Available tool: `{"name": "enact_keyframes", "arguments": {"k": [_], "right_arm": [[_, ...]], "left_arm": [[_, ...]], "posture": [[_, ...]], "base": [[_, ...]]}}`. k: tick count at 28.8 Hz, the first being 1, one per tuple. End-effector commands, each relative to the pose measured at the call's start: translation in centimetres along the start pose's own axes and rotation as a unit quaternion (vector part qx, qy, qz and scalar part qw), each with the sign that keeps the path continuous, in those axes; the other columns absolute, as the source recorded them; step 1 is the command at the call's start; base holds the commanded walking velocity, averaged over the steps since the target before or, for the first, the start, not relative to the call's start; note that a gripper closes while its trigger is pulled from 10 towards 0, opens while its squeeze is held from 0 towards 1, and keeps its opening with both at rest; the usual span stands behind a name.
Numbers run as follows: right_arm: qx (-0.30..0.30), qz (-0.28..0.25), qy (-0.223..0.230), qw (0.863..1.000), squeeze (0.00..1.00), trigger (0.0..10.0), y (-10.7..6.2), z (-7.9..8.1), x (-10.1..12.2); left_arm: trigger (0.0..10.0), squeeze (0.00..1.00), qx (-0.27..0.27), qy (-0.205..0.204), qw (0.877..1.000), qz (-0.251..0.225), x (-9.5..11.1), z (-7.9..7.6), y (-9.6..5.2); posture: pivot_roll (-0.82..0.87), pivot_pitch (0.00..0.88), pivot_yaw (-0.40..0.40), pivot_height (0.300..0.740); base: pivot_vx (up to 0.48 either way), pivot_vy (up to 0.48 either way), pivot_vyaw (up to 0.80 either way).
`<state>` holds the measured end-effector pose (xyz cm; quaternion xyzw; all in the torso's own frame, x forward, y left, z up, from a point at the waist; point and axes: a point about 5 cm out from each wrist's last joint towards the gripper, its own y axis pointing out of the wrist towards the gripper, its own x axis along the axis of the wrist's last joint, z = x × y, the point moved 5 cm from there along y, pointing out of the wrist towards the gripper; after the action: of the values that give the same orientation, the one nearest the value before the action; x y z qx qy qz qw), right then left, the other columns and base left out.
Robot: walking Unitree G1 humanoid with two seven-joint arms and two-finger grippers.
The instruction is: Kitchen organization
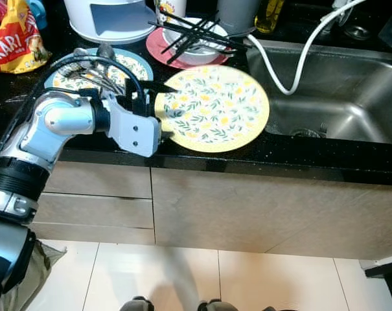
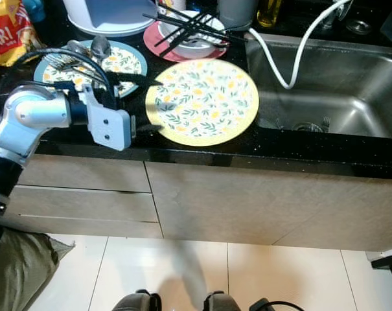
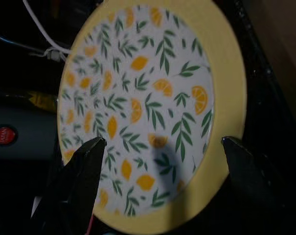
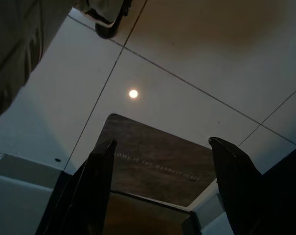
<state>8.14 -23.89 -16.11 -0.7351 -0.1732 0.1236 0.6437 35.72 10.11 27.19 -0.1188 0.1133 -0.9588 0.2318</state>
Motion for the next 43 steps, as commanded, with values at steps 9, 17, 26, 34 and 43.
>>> {"name": "enact_keyframes", "arguments": {"k": [9,17,26,34,43], "right_arm": [[0.006,0.016,-0.002,1.000,0.00,10.0,0.0,0.0,-1.1],[0.006,-0.003,0.025,1.000,0.00,10.0,0.0,0.2,0.4],[0.005,-0.013,0.047,0.999,0.00,10.0,-0.1,-0.2,0.6],[0.006,-0.047,0.114,0.992,0.00,10.0,-0.3,-1.3,1.6],[0.008,-0.073,0.154,0.985,0.00,10.0,-0.7,-2.6,3.6]], "left_arm": [[10.0,0.00,-0.056,0.000,0.998,-0.007,0.2,-1.4,0.2],[10.0,0.00,-0.072,-0.002,0.997,-0.010,0.3,-1.7,0.0],[10.0,0.00,-0.080,-0.002,0.997,-0.013,0.5,-1.9,0.1],[10.0,0.00,-0.083,-0.004,0.996,-0.013,0.5,-2.1,0.0],[10.0,0.00,-0.097,-0.021,0.995,-0.007,0.3,-2.5,-0.1]], "posture": [[0.04,0.227,-0.024,0.740],[0.04,0.222,-0.021,0.740],[0.05,0.212,-0.025,0.740],[0.05,0.203,-0.025,0.740],[0.05,0.203,-0.017,0.740]], "base": [[0.000,0.000,0.00],[0.000,0.000,0.00],[0.000,0.000,0.00],[0.000,0.000,0.00],[0.000,0.000,0.00]]}}
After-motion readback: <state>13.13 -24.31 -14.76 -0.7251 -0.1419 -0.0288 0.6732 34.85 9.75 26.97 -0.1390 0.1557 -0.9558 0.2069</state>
